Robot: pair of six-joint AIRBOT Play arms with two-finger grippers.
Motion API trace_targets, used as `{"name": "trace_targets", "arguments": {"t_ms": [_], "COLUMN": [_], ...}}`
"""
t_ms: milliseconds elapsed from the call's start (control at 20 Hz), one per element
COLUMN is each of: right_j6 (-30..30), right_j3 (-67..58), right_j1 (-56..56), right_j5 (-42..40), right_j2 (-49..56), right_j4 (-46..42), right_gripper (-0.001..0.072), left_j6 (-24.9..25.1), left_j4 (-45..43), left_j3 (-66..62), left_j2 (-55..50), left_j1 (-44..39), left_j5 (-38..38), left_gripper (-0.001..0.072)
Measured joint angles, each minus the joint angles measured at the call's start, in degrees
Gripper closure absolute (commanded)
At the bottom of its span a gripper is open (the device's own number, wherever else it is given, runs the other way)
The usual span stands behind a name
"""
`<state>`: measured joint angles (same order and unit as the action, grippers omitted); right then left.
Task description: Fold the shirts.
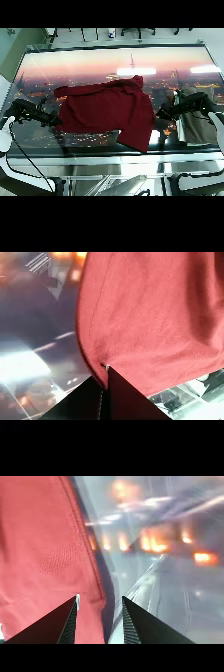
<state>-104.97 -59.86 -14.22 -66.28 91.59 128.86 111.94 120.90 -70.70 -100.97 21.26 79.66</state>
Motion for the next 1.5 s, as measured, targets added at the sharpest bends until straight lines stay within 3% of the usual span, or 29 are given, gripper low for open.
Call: {"name": "trace_targets", "arguments": {"t_ms": [150, 200, 250, 300, 500, 650, 850, 1150, 1300, 1500], "right_j6": [-1.4, -2.1, -2.8, -3.2, -5.4, -6.4, -9.2, -18.4, -19.7, -20.3], "right_j3": [0.0, 0.0, -0.1, 0.0, -0.2, -3.1, -12.9, -27.3, -29.8, -30.8], "right_j1": [2.7, 3.6, 4.5, 5.3, 7.5, 7.4, 5.9, 5.4, 5.4, 5.3], "right_j5": [0.3, 0.7, 1.6, 2.7, 5.2, 5.4, 6.4, 14.2, 18.4, 20.1], "right_j2": [2.8, 3.5, 4.0, 4.5, 3.8, -3.2, -21.3, -48.9, -56.9, -60.4], "right_j4": [3.2, 4.5, 5.2, 5.9, 8.4, 11.8, 14.4, 14.5, 12.5, 10.1], "right_gripper": [0.0392, 0.044, 0.0631, 0.0694, 0.0696, 0.0695, 0.0695, 0.0695, 0.0695, 0.0694], "left_j6": [-0.1, -0.2, -0.3, -0.3, -0.4, 0.4, 1.6, 1.6, -3.5, -11.9], "left_j4": [0.0, 0.2, 0.2, 0.4, 2.6, 9.5, 18.9, 23.5, 21.1, 10.2], "left_j3": [-0.3, -0.3, -0.4, -0.4, -1.8, -8.0, -21.4, -34.7, -40.2, -43.5], "left_j2": [0.0, 0.0, 0.0, 0.0, 0.5, 4.4, 16.7, 40.5, 49.5, 56.2], "left_j1": [0.0, 0.0, 0.0, 0.0, 0.2, 0.7, 0.8, -3.7, -5.6, -6.3], "left_j5": [0.7, 1.0, 1.2, 1.3, 1.7, 5.7, 7.5, -3.7, -8.4, -10.2], "left_gripper": [0.069, 0.069, 0.069, 0.069, 0.0692, 0.0691, 0.0692, 0.0692, 0.0692, 0.0692]}}
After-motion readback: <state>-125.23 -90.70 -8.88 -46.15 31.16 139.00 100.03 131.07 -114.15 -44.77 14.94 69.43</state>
